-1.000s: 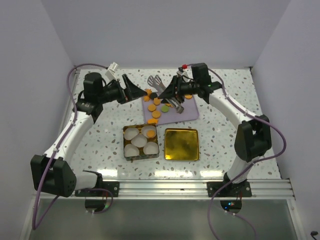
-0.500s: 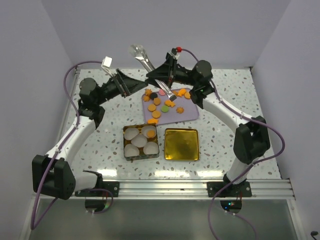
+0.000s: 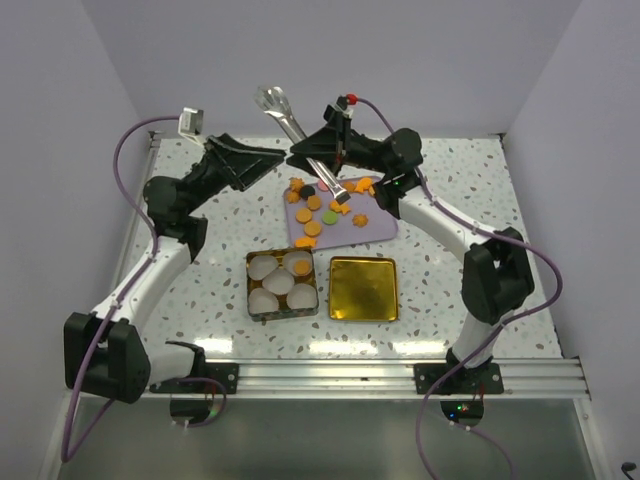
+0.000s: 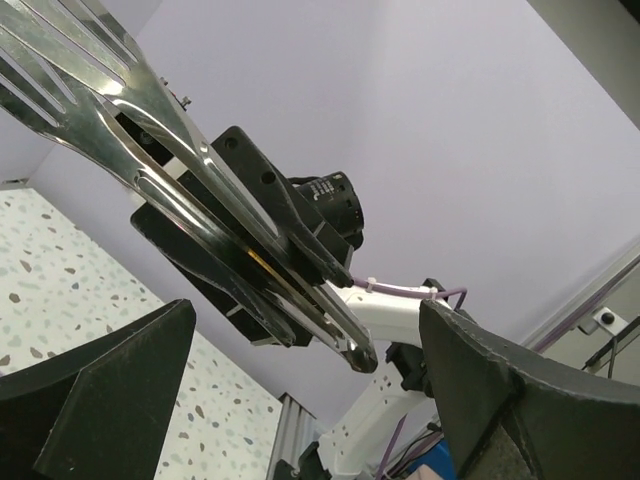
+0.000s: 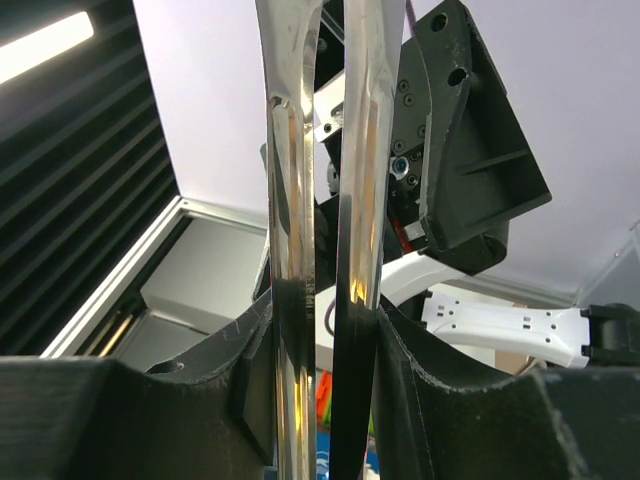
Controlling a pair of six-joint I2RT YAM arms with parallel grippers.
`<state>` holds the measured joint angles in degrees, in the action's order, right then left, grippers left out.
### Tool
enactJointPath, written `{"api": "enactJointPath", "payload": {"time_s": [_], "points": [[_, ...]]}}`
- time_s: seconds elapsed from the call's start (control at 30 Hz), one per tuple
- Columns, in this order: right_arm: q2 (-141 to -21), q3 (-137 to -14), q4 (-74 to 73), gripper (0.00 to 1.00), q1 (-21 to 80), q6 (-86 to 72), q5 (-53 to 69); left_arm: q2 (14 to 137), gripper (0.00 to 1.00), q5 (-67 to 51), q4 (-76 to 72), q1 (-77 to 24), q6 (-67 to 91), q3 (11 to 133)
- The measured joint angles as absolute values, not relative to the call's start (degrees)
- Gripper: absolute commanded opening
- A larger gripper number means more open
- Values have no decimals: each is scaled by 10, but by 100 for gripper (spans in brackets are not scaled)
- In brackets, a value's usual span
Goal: Pack the cookies
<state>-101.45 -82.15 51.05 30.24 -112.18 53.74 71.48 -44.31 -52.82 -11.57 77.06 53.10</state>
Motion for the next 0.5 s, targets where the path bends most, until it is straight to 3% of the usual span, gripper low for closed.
{"api": "enactJointPath", "payload": {"time_s": [0.5], "points": [[-1021,-821,587,38,326,-1144,538,762,100,-413,-554,-113,789,543]]}}
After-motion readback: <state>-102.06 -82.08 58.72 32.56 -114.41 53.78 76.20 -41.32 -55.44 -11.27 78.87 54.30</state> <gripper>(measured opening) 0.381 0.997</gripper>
